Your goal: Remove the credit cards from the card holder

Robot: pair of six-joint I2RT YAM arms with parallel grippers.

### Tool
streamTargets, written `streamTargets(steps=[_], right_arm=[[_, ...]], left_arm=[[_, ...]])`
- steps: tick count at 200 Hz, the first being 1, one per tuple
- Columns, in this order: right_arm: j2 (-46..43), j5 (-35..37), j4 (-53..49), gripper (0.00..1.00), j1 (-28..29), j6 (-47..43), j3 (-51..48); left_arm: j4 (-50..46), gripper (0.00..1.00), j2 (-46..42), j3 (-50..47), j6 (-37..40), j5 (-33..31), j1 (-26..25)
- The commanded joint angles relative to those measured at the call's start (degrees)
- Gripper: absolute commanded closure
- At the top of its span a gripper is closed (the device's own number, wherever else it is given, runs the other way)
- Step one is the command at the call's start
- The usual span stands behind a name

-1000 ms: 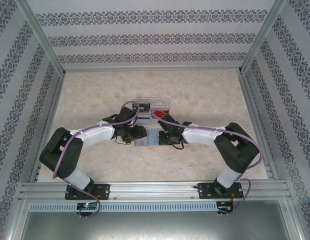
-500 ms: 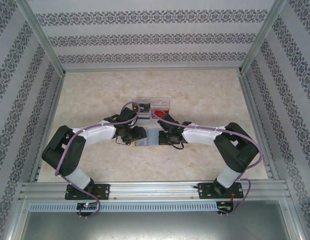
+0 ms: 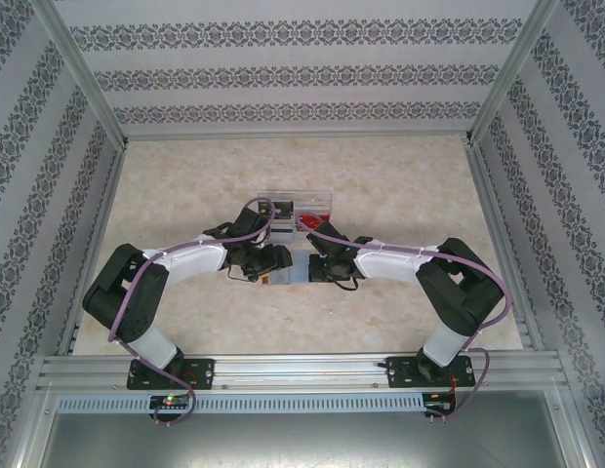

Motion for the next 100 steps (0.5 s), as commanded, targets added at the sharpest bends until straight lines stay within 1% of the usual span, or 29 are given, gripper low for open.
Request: streamTargets(steps=[1, 66, 76, 100], right_arm=[[2.41, -1.21, -0.48, 1.0, 0.72, 0.47, -0.01], [2.46, -1.25, -0.39, 1.0, 0.79, 0.56, 0.03], [2.37, -1.25, -0.5, 1.0, 0.81, 0.53, 0.04], [2.37, -1.17, -0.48, 1.0, 0.78, 0.52, -0.06]], left_arm=[[1.87, 0.32, 0.18, 0.68, 1.1, 1.56, -0.78], [3.58, 0.31, 0.13, 1.09, 0.97, 3.34, -1.01], [2.58, 0.31, -0.44, 1.39, 1.24, 2.58, -1.03], [-1.46, 0.32, -2.45, 1.65, 1.85, -1.67, -0.5]])
